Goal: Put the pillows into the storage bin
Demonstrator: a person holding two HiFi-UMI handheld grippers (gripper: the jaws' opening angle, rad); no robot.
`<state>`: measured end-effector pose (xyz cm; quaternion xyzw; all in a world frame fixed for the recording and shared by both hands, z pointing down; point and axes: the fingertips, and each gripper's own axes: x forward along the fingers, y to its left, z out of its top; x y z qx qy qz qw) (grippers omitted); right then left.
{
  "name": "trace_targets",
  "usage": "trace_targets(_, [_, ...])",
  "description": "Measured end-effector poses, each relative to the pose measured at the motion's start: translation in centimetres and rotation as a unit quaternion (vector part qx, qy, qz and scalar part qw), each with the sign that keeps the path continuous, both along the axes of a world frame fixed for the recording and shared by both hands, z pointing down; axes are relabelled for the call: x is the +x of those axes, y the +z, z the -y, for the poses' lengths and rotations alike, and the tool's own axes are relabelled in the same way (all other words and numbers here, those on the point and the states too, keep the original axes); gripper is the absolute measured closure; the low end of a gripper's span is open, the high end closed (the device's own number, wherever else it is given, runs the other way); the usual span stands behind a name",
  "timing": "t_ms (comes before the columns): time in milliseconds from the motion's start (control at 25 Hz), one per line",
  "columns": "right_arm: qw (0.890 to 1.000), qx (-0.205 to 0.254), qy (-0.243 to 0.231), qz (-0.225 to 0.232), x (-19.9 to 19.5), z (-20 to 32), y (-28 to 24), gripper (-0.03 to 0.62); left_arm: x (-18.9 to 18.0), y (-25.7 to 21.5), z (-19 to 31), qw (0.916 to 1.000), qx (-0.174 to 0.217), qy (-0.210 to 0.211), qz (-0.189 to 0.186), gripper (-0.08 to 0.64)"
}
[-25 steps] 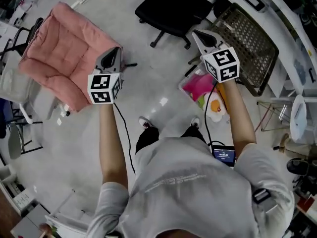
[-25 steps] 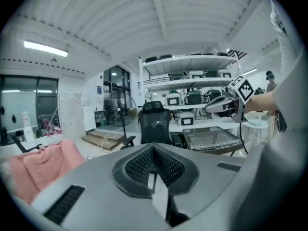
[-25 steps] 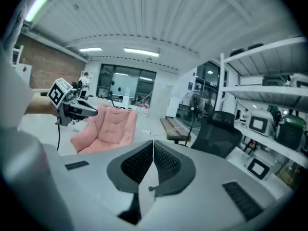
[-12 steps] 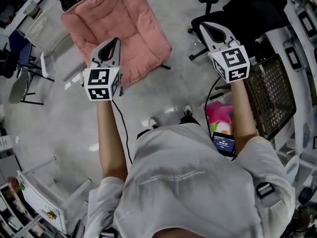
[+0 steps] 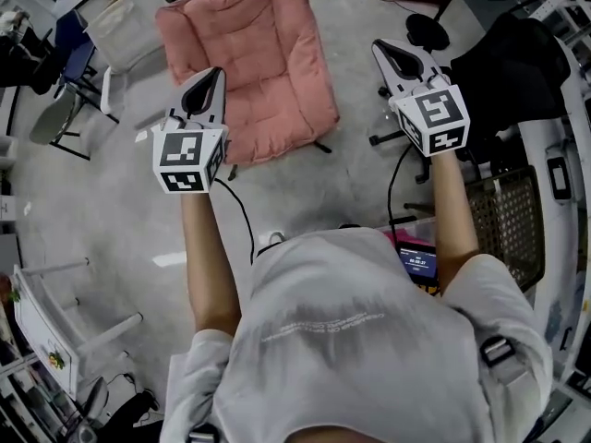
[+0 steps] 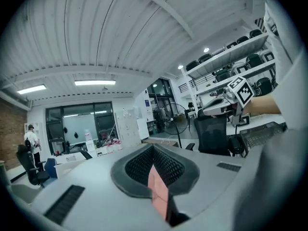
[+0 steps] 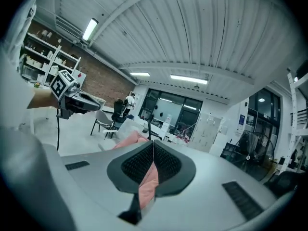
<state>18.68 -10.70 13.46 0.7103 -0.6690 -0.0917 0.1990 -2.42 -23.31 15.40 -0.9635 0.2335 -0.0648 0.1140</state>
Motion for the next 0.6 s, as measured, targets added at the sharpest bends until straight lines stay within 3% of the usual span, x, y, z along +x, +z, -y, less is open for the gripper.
trace_targets(360, [0.999,-0.001,-0.041,-0.009,-1.7,1.1,-0.4,0.568,-1.7,-1.4,-0.5,0.9992,0.002,-0.033,-0.024,0.543])
trace_targets(600, [0.999,-0.004,-0.049,-0.005,-2.4,1.2,-0.1,0.568,-1.8,-1.5,-1.0,0.9994,0.004,-0.025,-0.022,0.543])
